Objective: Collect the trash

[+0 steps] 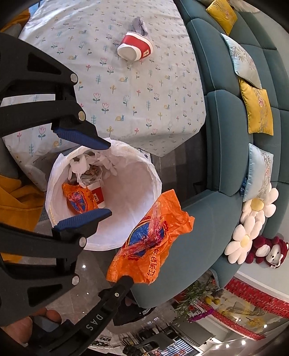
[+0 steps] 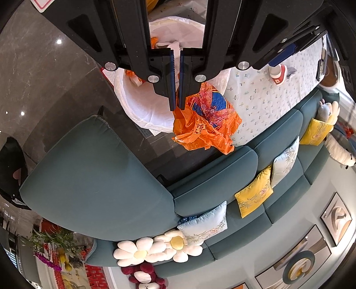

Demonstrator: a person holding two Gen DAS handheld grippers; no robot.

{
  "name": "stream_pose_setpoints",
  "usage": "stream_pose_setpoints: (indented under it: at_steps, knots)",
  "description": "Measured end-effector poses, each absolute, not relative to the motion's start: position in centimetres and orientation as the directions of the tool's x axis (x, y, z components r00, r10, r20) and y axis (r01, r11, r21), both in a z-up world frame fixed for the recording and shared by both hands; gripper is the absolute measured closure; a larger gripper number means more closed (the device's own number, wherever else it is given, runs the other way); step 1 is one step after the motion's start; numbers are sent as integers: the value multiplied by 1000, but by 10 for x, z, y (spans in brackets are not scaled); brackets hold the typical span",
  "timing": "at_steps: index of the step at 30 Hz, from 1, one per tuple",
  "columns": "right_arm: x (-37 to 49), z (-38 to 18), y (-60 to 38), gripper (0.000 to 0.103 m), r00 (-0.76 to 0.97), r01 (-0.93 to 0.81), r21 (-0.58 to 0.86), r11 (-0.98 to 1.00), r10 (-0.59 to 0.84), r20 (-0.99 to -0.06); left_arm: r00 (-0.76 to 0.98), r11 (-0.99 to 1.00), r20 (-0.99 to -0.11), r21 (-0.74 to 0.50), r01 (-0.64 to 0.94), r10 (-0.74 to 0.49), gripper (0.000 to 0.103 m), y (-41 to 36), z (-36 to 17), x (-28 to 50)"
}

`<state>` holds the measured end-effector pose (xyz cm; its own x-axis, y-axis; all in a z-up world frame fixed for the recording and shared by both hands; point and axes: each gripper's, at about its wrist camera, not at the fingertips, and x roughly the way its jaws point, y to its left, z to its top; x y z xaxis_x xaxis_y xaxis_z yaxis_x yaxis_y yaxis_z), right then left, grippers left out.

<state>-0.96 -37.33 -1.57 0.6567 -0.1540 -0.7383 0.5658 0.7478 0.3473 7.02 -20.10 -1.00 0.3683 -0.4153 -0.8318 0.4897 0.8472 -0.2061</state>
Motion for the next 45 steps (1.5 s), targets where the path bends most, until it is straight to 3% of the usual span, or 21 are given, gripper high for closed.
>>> stream_pose_setpoints:
  at_steps: [3, 9, 12, 18, 38, 45]
  knots:
    - [-8, -15, -372, 98, 658, 560, 349, 751, -148, -738, 370, 850, -831, -207, 485, -414, 51, -199, -9, 71]
    - [-4, -12, -366, 86, 661, 543, 344, 766, -137, -738, 374, 858, -834, -207, 471, -407, 50, -195, -8, 73]
    - [-4, -9, -362, 76, 666, 536, 340, 773, -140, -732, 392, 867, -830, -199, 457, -397, 41, -191, -7, 73]
    - [-1, -4, -356, 68, 673, 523, 338, 783, -136, -727, 404, 879, -827, -206, 430, -392, 40, -181, -4, 79]
    - [14, 4, -328, 68, 676, 468, 317, 825, -103, -729, 429, 896, -818, -218, 388, -384, 40, -156, 2, 86]
    - [20, 6, -316, 63, 673, 452, 305, 838, -97, -733, 433, 900, -816, -226, 372, -384, 40, -146, 3, 89]
